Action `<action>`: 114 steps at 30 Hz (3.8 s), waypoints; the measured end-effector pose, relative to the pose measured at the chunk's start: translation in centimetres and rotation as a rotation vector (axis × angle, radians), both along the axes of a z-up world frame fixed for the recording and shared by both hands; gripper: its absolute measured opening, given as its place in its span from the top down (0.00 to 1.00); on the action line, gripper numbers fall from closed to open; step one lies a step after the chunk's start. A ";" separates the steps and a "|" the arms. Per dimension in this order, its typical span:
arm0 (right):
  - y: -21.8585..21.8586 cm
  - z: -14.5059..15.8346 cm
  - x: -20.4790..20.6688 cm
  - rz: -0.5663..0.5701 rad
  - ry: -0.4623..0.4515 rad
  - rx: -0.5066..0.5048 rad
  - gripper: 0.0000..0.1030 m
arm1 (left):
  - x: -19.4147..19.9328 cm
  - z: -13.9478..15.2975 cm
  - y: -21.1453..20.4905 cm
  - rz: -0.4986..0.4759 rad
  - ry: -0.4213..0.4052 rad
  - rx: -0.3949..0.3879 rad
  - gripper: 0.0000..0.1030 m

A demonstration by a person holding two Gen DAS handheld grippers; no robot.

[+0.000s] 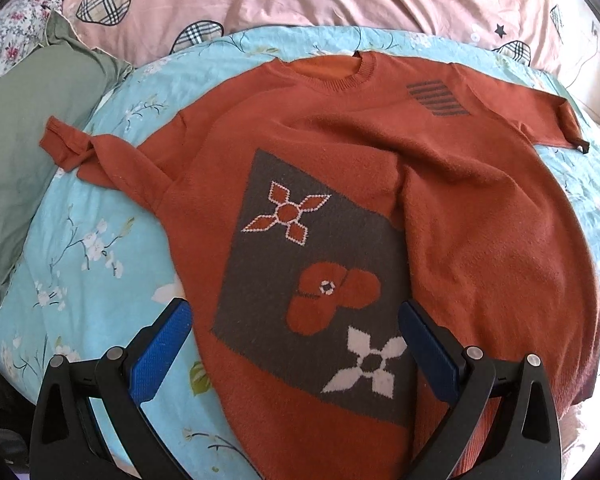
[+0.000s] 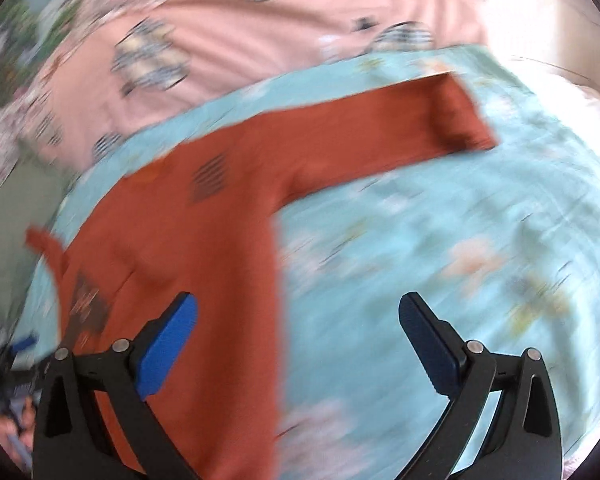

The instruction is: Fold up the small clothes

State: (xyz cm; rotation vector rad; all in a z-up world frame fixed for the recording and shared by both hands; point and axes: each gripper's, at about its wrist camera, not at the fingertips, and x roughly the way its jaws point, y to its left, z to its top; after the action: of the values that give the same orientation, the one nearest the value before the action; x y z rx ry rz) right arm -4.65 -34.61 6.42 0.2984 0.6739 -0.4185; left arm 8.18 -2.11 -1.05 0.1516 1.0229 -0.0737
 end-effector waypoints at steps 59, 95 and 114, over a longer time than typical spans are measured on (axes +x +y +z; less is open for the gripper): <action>20.9 -7.1 27.6 0.654 0.095 0.572 0.66 | 14.8 -0.6 5.2 0.003 -0.017 -0.380 0.01; -1.4 -6.5 21.0 0.140 0.153 0.225 0.58 | 20.1 -2.0 14.6 0.030 0.137 -0.796 0.93; -0.9 -9.0 23.0 0.211 0.200 0.260 0.90 | 19.8 -3.7 16.0 0.123 0.182 -0.780 0.92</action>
State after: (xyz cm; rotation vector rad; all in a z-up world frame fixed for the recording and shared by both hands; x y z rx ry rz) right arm 18.31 -35.49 -2.60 0.4297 0.9490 -0.1587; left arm 28.03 13.85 -4.77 -0.6377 1.1159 -0.3714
